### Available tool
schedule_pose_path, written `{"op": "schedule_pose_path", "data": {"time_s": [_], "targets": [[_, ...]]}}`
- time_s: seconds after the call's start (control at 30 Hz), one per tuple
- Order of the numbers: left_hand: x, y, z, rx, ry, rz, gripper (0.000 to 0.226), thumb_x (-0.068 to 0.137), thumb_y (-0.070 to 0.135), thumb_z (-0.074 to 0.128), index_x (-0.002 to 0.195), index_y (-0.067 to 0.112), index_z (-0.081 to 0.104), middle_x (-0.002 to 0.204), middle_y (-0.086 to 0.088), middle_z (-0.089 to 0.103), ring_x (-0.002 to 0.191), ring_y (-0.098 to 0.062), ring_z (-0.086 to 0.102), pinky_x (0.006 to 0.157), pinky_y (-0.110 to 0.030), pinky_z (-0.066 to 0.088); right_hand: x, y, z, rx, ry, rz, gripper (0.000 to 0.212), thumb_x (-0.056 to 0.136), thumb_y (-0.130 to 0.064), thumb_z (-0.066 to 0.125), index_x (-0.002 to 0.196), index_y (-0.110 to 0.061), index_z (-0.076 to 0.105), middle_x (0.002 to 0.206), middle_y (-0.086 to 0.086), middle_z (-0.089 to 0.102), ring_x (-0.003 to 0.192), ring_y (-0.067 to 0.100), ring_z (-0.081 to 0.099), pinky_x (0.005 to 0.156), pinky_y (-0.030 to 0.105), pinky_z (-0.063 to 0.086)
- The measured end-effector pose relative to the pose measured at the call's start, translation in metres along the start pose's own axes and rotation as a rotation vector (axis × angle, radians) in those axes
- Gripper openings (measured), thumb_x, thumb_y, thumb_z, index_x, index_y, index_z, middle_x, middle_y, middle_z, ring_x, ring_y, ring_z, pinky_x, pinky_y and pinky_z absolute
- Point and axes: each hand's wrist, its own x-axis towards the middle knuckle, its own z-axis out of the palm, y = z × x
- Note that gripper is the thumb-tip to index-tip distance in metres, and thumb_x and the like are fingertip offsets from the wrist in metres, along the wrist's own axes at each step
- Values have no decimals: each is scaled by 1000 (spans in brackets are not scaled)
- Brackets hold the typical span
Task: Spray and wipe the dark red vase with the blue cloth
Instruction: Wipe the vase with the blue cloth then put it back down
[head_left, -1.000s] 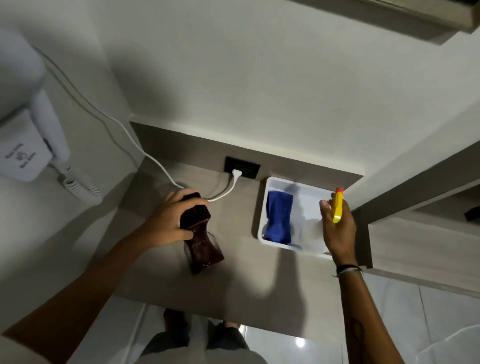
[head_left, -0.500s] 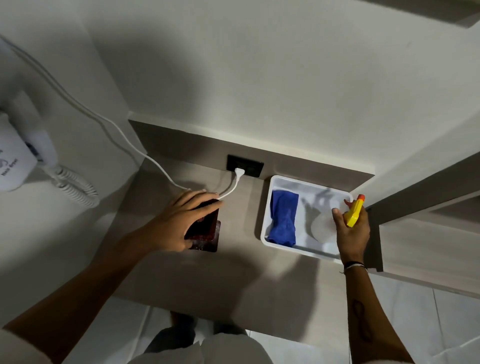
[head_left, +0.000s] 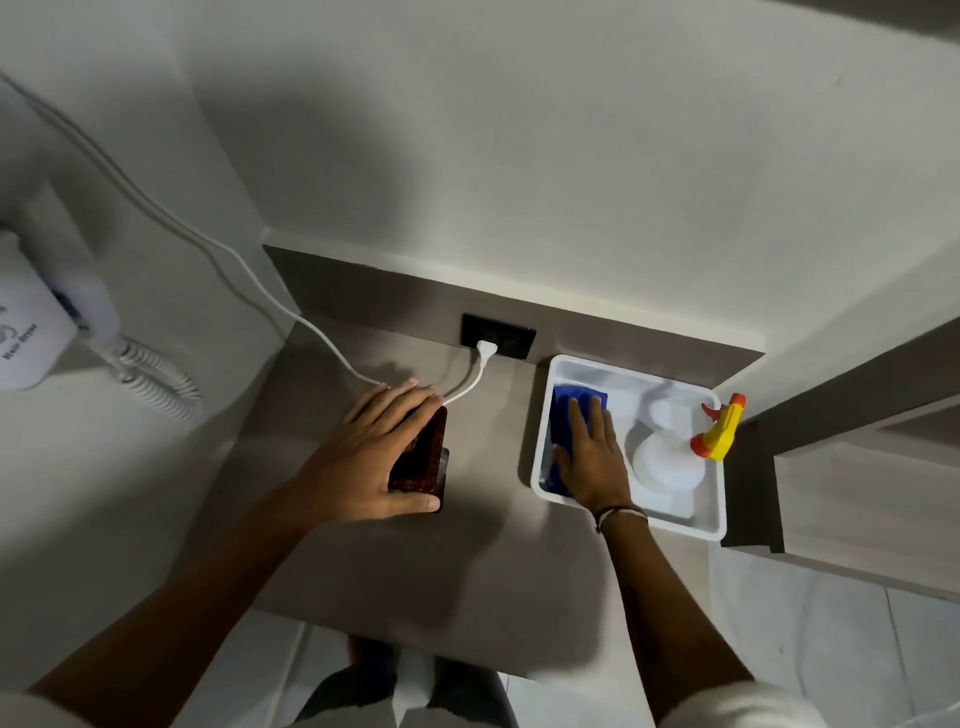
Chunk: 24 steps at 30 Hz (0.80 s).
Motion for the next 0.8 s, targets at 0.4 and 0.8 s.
{"op": "schedule_pose_path", "data": {"time_s": [0.4,0.8], "targets": [[0,1,-5,-177,13,-54,108,64,53,83,158,16,43,151,-6,50,142,-31,44,122,-50,33,18,-6,14,-69,-71,45,111,93,-14,81,173,-15,4,181,21,-11,168,44,-2,137,49,17],[-90,-64,-3,-798,129,-342,105,60,24,90,147,54,38,149,3,48,141,-13,49,117,-28,43,-103,-82,14,613,616,155,65,97,24,45,159,4,45,163,24,50,151,27,47,129,42,36]]}}
